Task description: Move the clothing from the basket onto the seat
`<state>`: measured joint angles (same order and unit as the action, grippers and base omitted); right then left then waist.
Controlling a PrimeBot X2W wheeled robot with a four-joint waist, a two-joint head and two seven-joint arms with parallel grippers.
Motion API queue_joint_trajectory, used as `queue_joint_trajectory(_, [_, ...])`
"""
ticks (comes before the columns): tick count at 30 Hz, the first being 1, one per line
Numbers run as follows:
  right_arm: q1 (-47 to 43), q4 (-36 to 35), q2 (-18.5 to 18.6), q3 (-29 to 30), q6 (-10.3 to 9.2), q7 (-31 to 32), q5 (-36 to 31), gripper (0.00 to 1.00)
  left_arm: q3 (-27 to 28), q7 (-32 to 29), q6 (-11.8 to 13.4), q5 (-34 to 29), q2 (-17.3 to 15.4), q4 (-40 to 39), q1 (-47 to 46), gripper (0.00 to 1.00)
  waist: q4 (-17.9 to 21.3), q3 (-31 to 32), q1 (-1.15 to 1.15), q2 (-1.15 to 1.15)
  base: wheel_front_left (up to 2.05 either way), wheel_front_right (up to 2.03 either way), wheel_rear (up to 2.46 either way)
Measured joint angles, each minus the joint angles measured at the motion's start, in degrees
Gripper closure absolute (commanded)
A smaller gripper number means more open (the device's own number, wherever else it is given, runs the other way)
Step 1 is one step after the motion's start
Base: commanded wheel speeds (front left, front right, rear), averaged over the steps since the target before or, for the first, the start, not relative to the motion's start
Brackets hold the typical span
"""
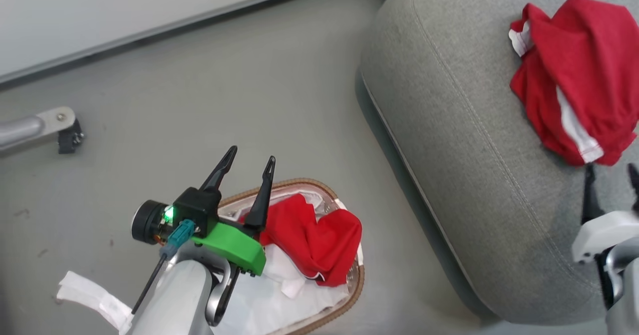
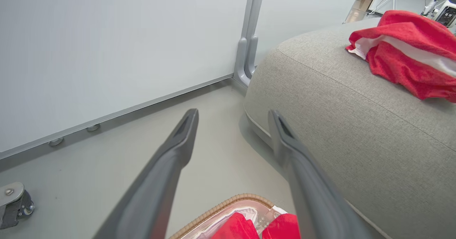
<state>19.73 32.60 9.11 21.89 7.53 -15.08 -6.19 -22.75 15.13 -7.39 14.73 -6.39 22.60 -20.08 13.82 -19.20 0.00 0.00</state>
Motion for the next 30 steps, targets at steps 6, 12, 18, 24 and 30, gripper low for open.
queue_joint_trajectory(6, [-4.0, -2.1, -1.0, -6.5, 0.0, 0.0, 3.8, 0.0, 3.4, 0.0, 0.0, -0.2, 1.4, 0.2, 2.6, 0.0, -2.1, 3.8, 0.0, 0.0, 0.0, 0.0, 0.0])
queue_joint_trajectory(12, [-4.4, -5.4, -1.9, -12.6, 0.0, 0.0, 7.6, 0.0, 8.9, 0.0, 0.0, -1.4, 2.0, -0.1, 5.8, 0.0, -4.9, 6.9, 0.0, 0.0, 0.0, 0.0, 0.0])
queue_joint_trajectory(18, [-4.0, -7.6, -2.8, -17.1, 0.0, 0.0, 11.6, 0.0, 15.6, 0.0, 0.4, -4.0, 2.4, -0.7, 8.3, 0.0, -7.7, 9.4, 0.0, 0.0, 0.0, 0.0, 0.0])
queue_joint_trajectory(24, [-4.2, -10.3, -3.6, -20.2, 0.0, 0.0, 13.4, 0.0, 21.2, 0.0, 1.3, -6.0, 2.8, -0.2, 11.0, 0.0, -9.9, 11.8, 0.0, 0.0, 0.0, 0.0, 0.0])
queue_joint_trajectory(30, [-6.7, -11.4, -4.7, -20.9, 0.0, 0.0, 13.8, 0.0, 24.9, 0.0, 2.0, -7.4, 3.2, 0.0, 13.8, 0.0, -11.4, 13.9, 0.0, 0.0, 0.0, 0.0, 0.0])
